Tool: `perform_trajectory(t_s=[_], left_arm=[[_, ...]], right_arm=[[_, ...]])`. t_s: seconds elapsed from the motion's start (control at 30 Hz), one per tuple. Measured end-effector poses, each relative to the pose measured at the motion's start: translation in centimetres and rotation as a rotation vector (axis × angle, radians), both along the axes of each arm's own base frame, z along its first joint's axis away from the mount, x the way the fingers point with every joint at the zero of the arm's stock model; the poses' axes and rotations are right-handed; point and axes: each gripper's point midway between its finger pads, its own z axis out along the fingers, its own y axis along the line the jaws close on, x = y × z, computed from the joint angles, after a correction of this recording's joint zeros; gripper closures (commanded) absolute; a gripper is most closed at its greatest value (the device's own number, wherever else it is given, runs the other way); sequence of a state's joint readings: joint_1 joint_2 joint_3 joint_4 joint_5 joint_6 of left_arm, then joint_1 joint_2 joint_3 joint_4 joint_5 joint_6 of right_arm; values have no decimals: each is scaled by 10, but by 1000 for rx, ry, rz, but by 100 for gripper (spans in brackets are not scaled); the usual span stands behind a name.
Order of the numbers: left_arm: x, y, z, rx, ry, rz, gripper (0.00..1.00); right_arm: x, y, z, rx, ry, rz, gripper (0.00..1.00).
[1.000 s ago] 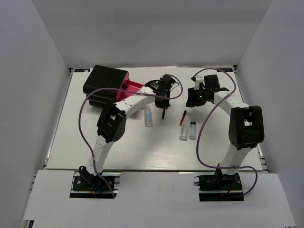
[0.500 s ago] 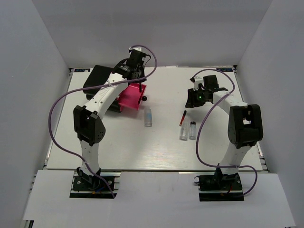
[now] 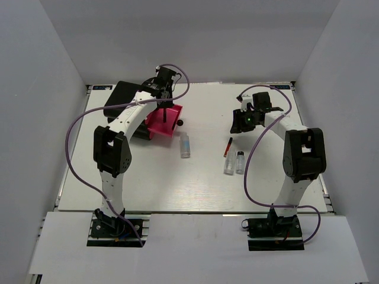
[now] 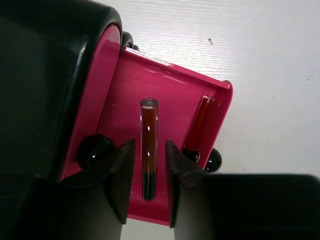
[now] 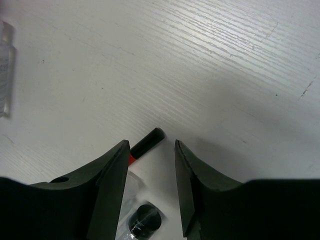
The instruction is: Organize the makeup
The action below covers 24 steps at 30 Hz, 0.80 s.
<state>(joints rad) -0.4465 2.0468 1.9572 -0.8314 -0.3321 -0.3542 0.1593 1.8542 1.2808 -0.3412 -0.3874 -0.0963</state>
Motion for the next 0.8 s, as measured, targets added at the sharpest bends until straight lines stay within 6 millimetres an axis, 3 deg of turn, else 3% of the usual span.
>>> perform_trajectory(t_s=[0.2,0.6,0.8], left_arm=[[1,3,-9,0,19,-3,44],[3,-11,2,-70,-16,-48,43],[-40,-21,39,-210,-98,-137,38]], right_arm=[[1,-2,1,-8,3,-10,51],[-16,4,-10,-21,95,-16,59],[-23,10,-31,-54,169,-32,56]])
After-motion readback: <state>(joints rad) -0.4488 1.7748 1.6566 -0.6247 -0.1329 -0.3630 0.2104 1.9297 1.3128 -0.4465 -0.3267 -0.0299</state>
